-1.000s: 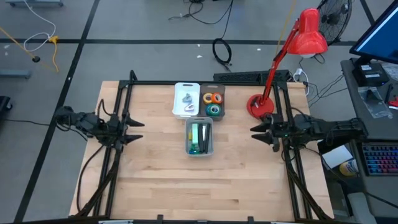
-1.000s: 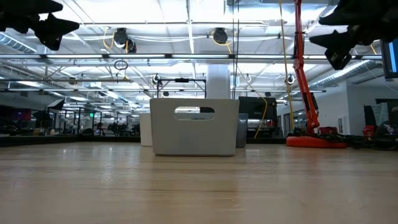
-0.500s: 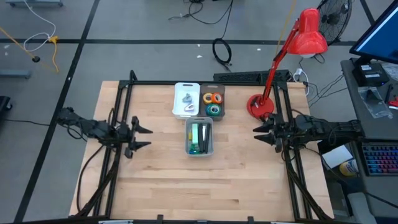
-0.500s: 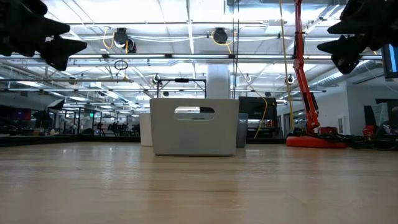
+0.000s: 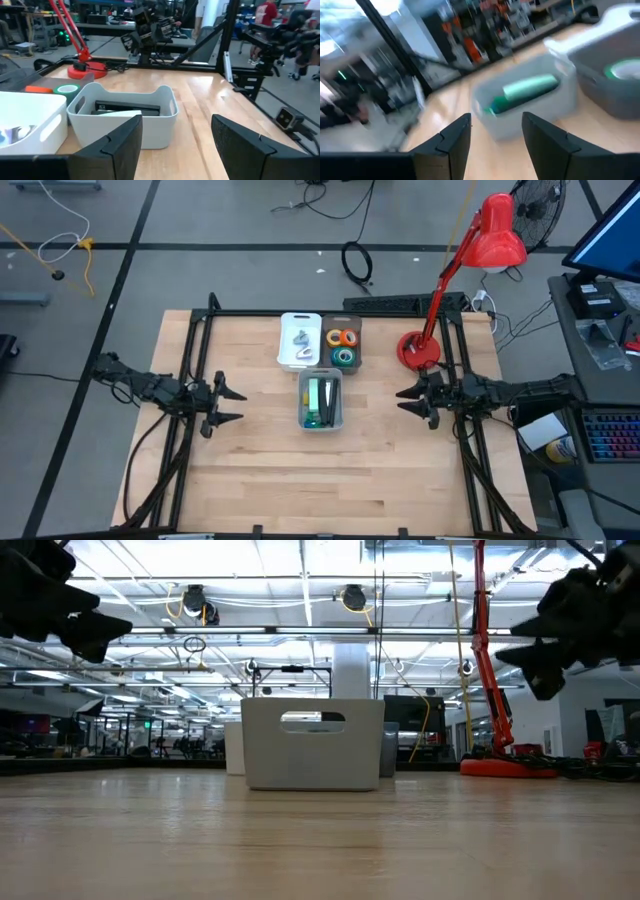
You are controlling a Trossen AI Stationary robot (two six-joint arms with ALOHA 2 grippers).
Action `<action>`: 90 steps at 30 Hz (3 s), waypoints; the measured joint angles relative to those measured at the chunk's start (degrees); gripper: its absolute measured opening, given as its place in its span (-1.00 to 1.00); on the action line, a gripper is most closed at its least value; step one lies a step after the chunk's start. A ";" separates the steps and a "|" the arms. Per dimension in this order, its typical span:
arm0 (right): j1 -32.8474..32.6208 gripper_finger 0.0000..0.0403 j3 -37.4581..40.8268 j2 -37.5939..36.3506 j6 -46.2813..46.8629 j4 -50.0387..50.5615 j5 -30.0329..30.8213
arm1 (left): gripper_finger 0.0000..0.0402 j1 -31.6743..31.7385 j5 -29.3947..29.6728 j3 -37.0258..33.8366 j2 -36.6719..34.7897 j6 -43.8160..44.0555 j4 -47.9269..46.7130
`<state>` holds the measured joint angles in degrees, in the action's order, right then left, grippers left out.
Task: Pick and place Stapler, Stapler remover, tape
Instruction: Return to Home Position
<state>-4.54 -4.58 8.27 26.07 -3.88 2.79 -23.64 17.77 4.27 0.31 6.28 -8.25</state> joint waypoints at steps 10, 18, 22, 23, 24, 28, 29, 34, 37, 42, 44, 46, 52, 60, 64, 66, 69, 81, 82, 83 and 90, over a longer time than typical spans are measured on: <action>0.00 -0.15 3.48 -0.05 3.15 -2.67 0.09 | 0.20 0.00 -4.32 0.02 -0.02 -1.22 -0.26; 0.00 -0.15 3.54 0.03 1.68 -2.32 0.10 | 0.20 0.00 -4.28 0.02 -0.02 -1.45 -0.34; 0.00 -0.15 3.59 0.03 0.26 -2.30 0.10 | 0.20 0.00 -4.28 0.04 -0.02 1.13 -0.38; 0.00 -0.15 3.59 0.03 0.21 -2.30 0.10 | 0.20 0.00 -4.28 0.04 -0.02 1.79 -0.39; 0.00 -0.15 3.61 0.03 0.26 -2.24 0.10 | 0.20 0.00 -4.28 0.04 -0.02 1.95 -0.39; 0.00 -0.15 3.63 0.03 0.24 -1.97 0.10 | 0.20 0.00 -4.28 0.04 -0.02 1.77 -0.39; 0.00 -0.15 3.63 0.03 0.25 -1.97 0.10 | 0.20 0.00 -4.27 0.04 -0.02 1.77 -0.39; 0.00 -0.15 3.67 0.03 0.24 -1.97 0.10 | 0.20 0.00 -4.26 0.04 -0.02 1.75 -0.39; 0.00 -0.15 3.67 0.03 0.24 -1.97 0.10 | 0.20 0.00 -4.26 0.04 -0.02 1.73 -0.39; 0.00 -0.15 3.70 0.03 0.24 -1.99 0.10 | 0.20 0.00 -4.26 0.04 -0.02 1.73 -0.39; 0.00 -0.15 3.70 0.03 0.24 -1.99 0.10 | 0.20 0.00 -4.26 0.04 -0.02 1.70 -0.39; 0.00 -0.15 3.70 0.03 0.24 -2.00 0.10 | 0.20 0.00 -4.26 0.04 -0.02 1.68 -0.39; 0.00 -0.15 3.70 0.03 0.24 -2.01 0.10 | 0.20 0.00 -4.25 0.04 -0.02 1.66 -0.39; -0.01 -0.15 3.70 0.03 0.25 -2.01 0.10 | 0.20 0.00 -4.23 0.04 -0.02 1.60 -0.39; 0.00 -0.15 3.70 0.03 0.25 -2.01 0.10 | 0.20 0.00 -4.23 0.04 -0.02 1.60 -0.39; 0.00 -0.15 3.70 0.03 0.24 -2.01 0.11 | 0.20 0.00 -4.23 0.04 -0.02 1.60 -0.39; 0.00 -0.15 3.70 0.03 0.24 -2.01 0.12 | 0.20 0.00 -4.23 0.04 -0.02 1.60 -0.39; 0.00 -0.15 3.70 0.03 0.24 -1.97 0.12 | 0.20 0.00 -4.23 0.04 -0.02 1.68 -0.39; 0.00 -0.15 3.70 0.03 0.24 -1.97 0.10 | 0.20 0.00 -4.23 0.04 -0.02 1.66 -0.39; 0.00 -0.15 3.71 0.03 0.26 -1.97 0.10 | 0.20 -0.01 -4.23 0.04 -0.02 1.66 -0.39; -0.01 -0.15 3.70 0.03 0.24 -1.97 0.12 | 0.20 0.00 -4.23 0.04 -0.02 1.66 -0.39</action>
<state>-4.54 -0.89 8.30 26.30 -5.85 2.91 -23.64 13.54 4.32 0.30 7.94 -8.64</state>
